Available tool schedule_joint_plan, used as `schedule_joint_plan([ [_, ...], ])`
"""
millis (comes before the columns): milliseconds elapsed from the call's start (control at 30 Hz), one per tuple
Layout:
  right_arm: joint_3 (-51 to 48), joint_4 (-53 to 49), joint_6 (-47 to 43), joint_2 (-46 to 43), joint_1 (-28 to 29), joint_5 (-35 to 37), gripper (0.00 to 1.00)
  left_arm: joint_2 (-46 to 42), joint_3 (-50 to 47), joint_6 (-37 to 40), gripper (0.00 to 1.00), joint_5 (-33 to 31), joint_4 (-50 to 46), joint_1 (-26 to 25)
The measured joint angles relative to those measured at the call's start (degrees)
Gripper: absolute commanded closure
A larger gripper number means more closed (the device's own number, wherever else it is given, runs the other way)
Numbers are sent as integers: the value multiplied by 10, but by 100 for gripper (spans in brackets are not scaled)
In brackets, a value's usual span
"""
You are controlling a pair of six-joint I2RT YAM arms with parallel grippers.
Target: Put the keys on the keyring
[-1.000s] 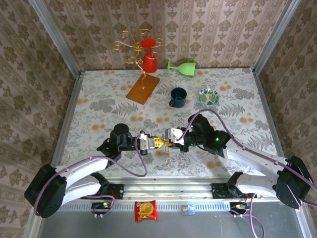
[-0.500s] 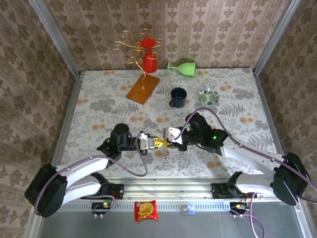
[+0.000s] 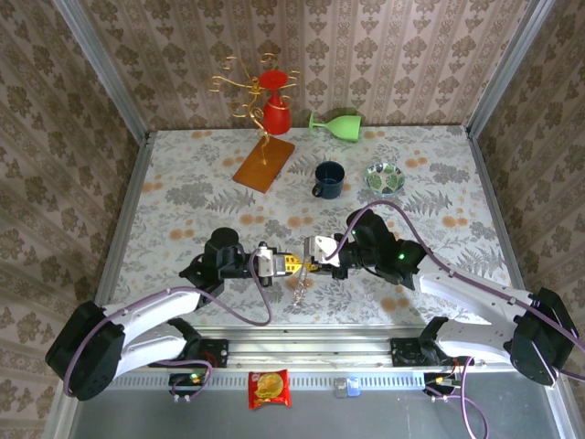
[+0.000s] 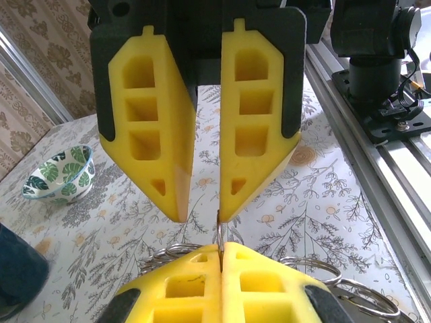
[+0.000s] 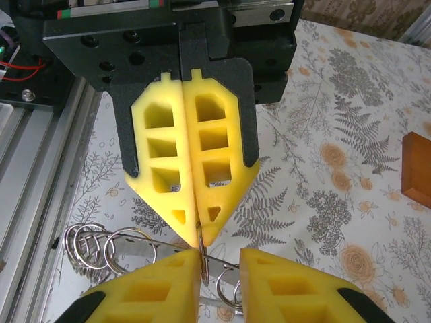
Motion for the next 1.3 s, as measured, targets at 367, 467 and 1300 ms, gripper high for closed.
schedule_joint_plan([
  [367,0,-8,-3,30,7,0,79,2,0,2,100,1,0,0],
  [467,0,-8,-3,32,8,0,83,5,0,2,100,3,0,0],
  [1300,-3,3,1,35,9,0,100,-6,0,-21,42,-43,17,-1],
])
